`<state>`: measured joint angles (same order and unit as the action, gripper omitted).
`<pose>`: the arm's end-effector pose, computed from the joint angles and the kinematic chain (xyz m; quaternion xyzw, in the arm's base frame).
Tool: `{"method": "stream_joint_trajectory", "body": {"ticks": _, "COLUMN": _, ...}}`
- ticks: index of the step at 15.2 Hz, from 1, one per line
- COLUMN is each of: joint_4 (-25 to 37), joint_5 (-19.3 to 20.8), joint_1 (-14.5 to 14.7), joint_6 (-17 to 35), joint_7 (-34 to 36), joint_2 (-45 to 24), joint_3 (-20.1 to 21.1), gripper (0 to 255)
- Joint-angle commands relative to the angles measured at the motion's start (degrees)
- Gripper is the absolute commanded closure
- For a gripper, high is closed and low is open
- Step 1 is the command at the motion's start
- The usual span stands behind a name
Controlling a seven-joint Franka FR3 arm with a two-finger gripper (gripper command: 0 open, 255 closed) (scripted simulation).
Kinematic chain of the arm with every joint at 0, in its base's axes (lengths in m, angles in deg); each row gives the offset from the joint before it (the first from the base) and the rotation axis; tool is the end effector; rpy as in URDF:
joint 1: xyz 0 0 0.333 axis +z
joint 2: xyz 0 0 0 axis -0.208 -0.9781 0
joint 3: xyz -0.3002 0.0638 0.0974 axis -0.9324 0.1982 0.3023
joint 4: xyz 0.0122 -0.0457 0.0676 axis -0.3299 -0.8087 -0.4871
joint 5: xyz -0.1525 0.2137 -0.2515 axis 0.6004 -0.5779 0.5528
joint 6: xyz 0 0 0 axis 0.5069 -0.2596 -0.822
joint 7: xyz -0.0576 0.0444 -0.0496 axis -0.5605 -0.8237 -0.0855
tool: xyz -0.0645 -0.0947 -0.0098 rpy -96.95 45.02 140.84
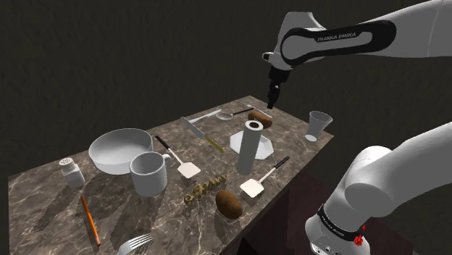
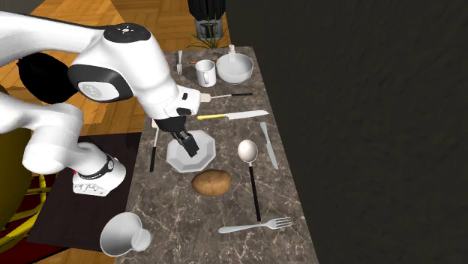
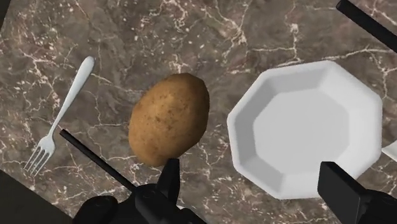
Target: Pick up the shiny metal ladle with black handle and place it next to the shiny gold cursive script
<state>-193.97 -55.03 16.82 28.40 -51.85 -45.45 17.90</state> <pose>0.3851 -0.0747 0.5187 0.9467 0.3183 0.0329 0.0369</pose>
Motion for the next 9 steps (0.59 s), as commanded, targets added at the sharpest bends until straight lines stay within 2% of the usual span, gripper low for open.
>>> {"method": "stream_joint_trajectory", "body": {"ticks": 1, "joint_4": 2.08, "joint_5": 0.51, "joint_1": 0.95, "joint_6": 2.38, "joint_7": -6.88, "joint_2": -4.26, "joint_3": -2.3, "gripper": 0}}
{"method": "stream_joint_trajectory", "body": {"ticks": 5, "joint_4": 6.02, "joint_5": -0.02, "joint_1": 2.77, "joint_6": 7.24, "joint_7": -19.54, "joint_2": -12.9, "joint_3": -5.9, "gripper": 0}}
{"method": "stream_joint_trajectory", "body": {"ticks": 9, "joint_4": 11.16, "joint_5": -2.28, "joint_1": 4.07, "joint_6": 11.33, "joint_7": -32.33, "joint_2": -22.14, "joint_3": -8.21, "gripper": 0}}
